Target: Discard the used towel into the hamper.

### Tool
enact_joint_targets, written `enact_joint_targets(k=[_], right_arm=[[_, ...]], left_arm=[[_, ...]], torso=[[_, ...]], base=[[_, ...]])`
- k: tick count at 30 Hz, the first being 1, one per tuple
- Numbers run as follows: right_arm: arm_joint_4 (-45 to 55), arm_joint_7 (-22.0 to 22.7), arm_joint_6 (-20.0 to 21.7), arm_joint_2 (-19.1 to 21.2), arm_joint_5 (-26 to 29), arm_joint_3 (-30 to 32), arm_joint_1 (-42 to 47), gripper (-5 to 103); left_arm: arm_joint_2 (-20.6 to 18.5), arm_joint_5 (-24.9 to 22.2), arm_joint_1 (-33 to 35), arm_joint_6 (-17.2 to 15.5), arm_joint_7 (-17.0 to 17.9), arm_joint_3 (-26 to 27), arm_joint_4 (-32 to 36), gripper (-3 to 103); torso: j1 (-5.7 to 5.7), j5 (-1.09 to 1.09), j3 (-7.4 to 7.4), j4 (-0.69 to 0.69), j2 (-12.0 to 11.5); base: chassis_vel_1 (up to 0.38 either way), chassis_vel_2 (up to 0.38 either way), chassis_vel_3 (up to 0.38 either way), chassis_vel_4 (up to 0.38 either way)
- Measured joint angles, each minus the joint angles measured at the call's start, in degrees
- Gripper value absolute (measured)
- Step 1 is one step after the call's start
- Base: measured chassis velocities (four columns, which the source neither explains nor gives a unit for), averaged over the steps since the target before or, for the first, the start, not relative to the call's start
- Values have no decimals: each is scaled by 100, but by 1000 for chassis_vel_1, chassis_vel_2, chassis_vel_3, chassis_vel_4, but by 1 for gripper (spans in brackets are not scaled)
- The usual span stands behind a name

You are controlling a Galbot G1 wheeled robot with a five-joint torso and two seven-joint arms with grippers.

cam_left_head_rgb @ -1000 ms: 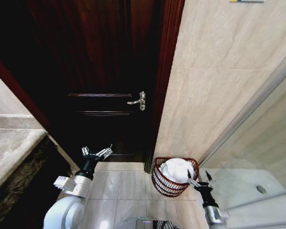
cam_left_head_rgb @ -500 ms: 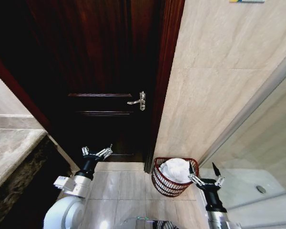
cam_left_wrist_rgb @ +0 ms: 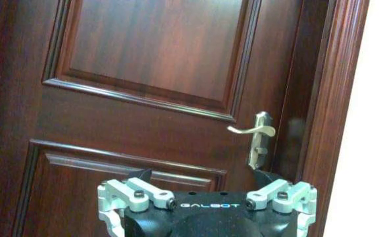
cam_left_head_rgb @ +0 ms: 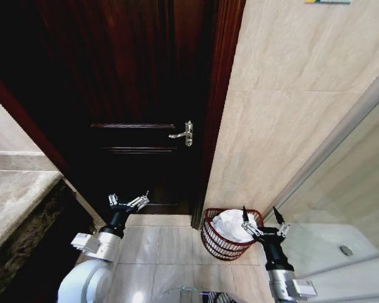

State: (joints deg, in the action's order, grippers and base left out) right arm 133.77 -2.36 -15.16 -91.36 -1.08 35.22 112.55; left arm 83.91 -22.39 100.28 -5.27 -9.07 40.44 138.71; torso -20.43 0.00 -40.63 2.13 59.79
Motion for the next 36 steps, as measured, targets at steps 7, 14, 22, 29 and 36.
enact_joint_targets(k=[7,14,22,29,36], right_arm=[[-26,4,-14,10,13,0,-2,100],[-36,7,-18,13,18,1,-5,100],[-44,10,-23,16,23,2,-6,100],[-47,11,-25,18,25,3,-6,100],[-50,11,-28,20,28,3,-7,100]], left_arm=[[0,0,0,0,0,0,0,100],[0,0,0,0,0,0,0,100],[0,0,0,0,0,0,0,100],[0,0,0,0,0,0,0,100],[0,0,0,0,0,0,0,100]], torso=[[-1,0,-1,0,1],[-37,0,-38,0,76],[-152,0,-183,0,337],[-238,0,-286,0,525],[-351,0,-420,0,771]], base=[[0,0,0,0],[0,0,0,0],[0,0,0,0],[0,0,0,0],[0,0,0,0]])
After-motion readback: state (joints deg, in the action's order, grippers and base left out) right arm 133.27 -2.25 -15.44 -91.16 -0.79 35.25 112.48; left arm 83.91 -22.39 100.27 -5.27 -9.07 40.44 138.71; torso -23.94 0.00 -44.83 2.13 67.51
